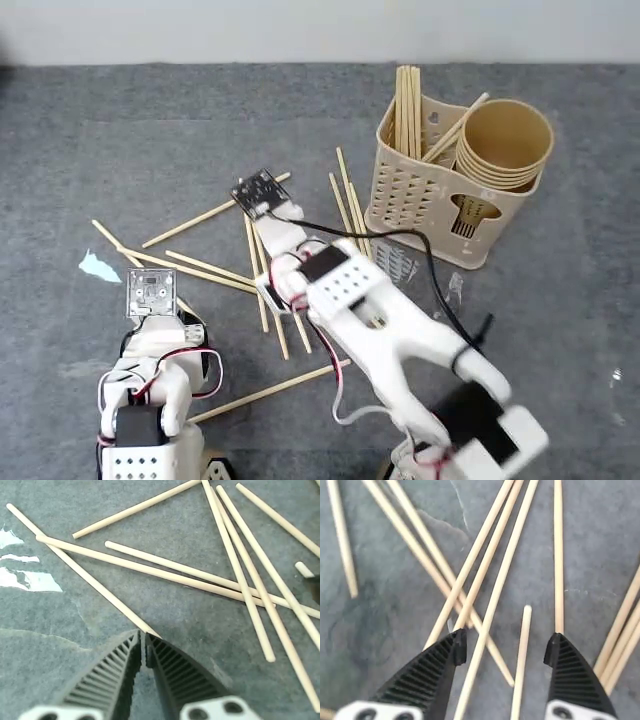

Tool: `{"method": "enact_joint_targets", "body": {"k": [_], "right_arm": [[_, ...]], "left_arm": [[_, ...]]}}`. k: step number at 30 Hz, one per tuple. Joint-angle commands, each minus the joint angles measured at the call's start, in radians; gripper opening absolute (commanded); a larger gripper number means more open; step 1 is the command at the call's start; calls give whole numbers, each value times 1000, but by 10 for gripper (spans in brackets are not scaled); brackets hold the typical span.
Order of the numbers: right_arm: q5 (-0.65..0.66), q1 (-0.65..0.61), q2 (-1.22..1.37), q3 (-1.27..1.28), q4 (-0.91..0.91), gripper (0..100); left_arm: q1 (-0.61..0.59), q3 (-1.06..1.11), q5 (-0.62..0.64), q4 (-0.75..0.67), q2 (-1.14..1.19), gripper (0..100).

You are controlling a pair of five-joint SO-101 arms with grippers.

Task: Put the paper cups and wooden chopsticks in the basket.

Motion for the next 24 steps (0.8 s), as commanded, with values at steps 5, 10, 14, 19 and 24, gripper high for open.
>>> {"method": "enact_joint_targets", "body": {"k": [5,10,14,19,24], "right_arm": [[-48,-10,197,-267,-8,262],[-46,-18,292,-347,-8,261],[-46,-42,348,-382,-8,260],[-44,-41,418,-407,-7,259],[-43,1,461,-407,5,242]], "left_arm": [[-3,-8,-6,-20,3,15],[-3,-8,-6,-20,3,15],[-3,-8,-6,-20,3,15],[-3,-8,-6,-20,3,15],[-3,-8,-6,-20,3,15]]}}
